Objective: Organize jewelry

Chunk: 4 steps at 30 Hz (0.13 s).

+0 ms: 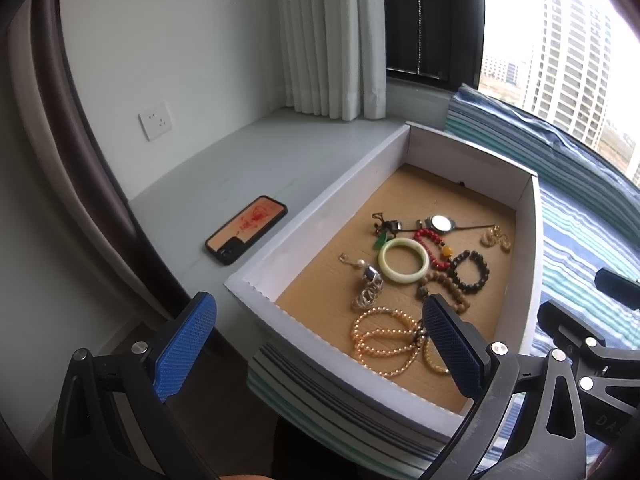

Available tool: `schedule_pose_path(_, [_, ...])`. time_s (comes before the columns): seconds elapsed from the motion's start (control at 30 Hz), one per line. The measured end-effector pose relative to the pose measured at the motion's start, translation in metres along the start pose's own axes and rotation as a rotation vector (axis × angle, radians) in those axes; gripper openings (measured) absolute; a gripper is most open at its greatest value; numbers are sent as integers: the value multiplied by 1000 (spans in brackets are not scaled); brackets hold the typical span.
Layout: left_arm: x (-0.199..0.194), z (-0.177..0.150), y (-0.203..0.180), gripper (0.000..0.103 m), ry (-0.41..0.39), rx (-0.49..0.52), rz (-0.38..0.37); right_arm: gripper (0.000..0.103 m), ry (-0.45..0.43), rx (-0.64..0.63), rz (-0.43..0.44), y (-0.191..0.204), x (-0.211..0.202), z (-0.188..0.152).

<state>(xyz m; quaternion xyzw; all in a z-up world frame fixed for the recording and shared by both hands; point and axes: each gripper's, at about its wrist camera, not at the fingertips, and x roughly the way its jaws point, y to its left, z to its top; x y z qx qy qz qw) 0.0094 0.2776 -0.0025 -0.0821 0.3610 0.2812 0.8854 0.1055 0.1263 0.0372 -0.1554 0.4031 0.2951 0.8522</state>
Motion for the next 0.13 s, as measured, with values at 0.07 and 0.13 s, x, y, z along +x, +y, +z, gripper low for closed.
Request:
schedule_pose_path(0.07, [-2,-1,1,102,-18,-8,-1,84,1,-2,0,1,1,0])
schedule_pose_path(0.13, [-3,-1,0,102,-26,-7,5,84,3,0,4,1,2,0])
